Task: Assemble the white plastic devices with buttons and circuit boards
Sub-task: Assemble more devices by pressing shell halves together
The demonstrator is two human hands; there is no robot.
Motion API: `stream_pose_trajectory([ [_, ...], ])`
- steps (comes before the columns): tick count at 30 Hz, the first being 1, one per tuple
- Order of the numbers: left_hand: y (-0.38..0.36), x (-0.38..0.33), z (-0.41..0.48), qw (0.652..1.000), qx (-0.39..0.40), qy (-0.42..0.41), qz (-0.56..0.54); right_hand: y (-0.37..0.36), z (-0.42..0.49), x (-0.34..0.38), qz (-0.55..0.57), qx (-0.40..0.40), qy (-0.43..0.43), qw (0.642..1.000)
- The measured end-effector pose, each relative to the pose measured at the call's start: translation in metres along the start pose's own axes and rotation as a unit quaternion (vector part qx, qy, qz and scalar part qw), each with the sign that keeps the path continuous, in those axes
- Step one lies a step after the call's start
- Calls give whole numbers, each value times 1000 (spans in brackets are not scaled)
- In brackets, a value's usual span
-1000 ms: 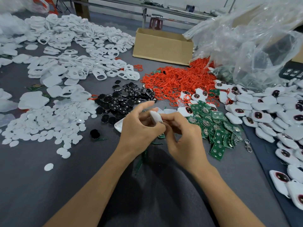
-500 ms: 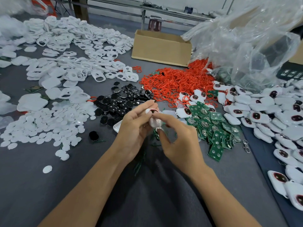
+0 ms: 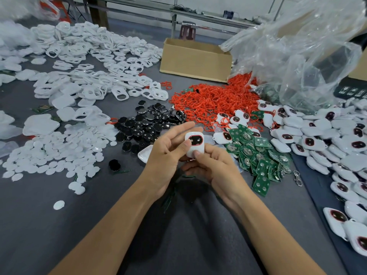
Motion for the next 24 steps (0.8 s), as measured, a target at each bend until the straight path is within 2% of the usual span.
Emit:
stream_pose_trajectory([
  [11, -4, 1, -3, 997, 30, -25, 71, 0, -3, 1, -66, -84, 67, 992],
  [24, -10, 3, -6, 976, 88, -104, 171, 5, -4, 6, -59, -106, 73, 990],
])
Point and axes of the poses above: each hand's wrist, its own z-axis towards the middle knuckle, its own y-axis out of the back of the hand, x = y × z, the point moved 2 cm from there along z, towards the middle knuckle, and after that the axes turned 11 degrees about -y, right-handed, at the moved point
